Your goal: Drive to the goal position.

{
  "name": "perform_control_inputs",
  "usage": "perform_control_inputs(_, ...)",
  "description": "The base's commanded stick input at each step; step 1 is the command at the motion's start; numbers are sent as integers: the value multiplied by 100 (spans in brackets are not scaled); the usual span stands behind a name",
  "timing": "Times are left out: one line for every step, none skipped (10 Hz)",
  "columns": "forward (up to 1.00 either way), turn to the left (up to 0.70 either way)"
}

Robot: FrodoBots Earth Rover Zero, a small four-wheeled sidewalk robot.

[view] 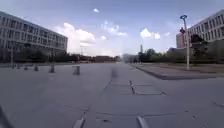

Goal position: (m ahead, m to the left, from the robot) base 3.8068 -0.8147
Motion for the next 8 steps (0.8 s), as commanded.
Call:
perform_control_inputs(100, 27)
perform_control_inputs(100, 27)
perform_control_inputs(100, 27)
perform_control_inputs(89, 24)
perform_control_inputs(18, 5)
perform_control_inputs(0, 0)
perform_control_inputs(0, 0)
perform_control_inputs(0, 0)
